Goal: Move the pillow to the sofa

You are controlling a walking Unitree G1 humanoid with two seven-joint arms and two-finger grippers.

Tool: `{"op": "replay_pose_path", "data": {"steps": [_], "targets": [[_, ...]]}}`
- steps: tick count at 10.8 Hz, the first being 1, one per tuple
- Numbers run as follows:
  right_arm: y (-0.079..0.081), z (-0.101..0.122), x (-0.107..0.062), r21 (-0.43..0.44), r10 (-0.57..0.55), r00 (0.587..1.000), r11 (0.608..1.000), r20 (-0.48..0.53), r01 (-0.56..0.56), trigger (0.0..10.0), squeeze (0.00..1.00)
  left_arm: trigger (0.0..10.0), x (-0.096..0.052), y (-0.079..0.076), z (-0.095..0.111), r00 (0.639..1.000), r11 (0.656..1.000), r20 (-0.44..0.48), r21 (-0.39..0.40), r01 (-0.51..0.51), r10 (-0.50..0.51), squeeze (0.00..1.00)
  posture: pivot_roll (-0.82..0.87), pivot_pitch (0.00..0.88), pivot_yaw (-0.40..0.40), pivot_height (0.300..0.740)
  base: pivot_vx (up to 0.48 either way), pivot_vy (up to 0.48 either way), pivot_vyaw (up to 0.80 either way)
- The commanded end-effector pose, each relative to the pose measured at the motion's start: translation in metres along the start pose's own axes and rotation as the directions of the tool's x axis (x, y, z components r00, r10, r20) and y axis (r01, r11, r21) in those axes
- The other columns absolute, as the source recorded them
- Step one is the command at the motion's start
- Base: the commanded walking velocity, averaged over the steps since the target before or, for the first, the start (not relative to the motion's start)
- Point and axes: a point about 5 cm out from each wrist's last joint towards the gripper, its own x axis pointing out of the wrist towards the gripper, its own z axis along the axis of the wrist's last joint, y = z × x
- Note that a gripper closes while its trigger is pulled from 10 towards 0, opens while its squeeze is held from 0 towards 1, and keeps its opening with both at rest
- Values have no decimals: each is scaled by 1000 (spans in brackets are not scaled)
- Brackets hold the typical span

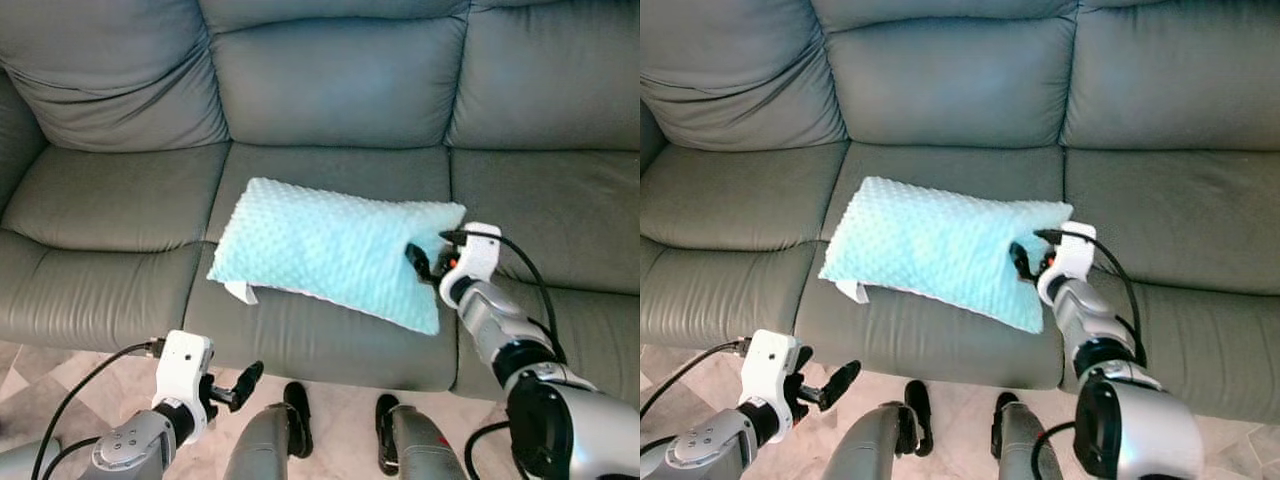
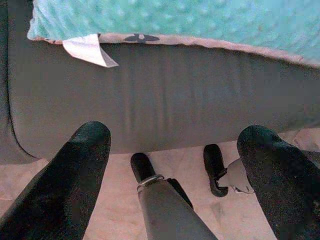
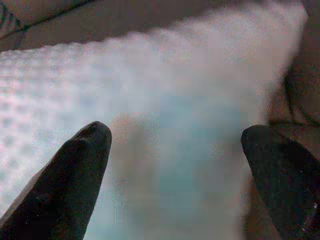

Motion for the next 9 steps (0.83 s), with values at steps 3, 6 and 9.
{"op": "replay_pose_path", "data": {"steps": [3,6,9], "targets": [[-11,-9,-5,-139,-77,997,987,-11,75,10000,0,10000,2,3,-10,999,1000,-40,-9,-29,28,0,64,396,136,740,0,0,0],[-21,-4,-11,-221,-67,997,973,38,73,10000,0,10000,23,3,-2,1000,999,-1,-13,-31,31,0,-9,335,106,740,0,0,0],[-14,-8,-31,-323,-12,992,945,129,53,10000,0,10000,49,15,18,983,988,112,-70,-139,146,0,-103,230,59,740,0,0,0]]}}
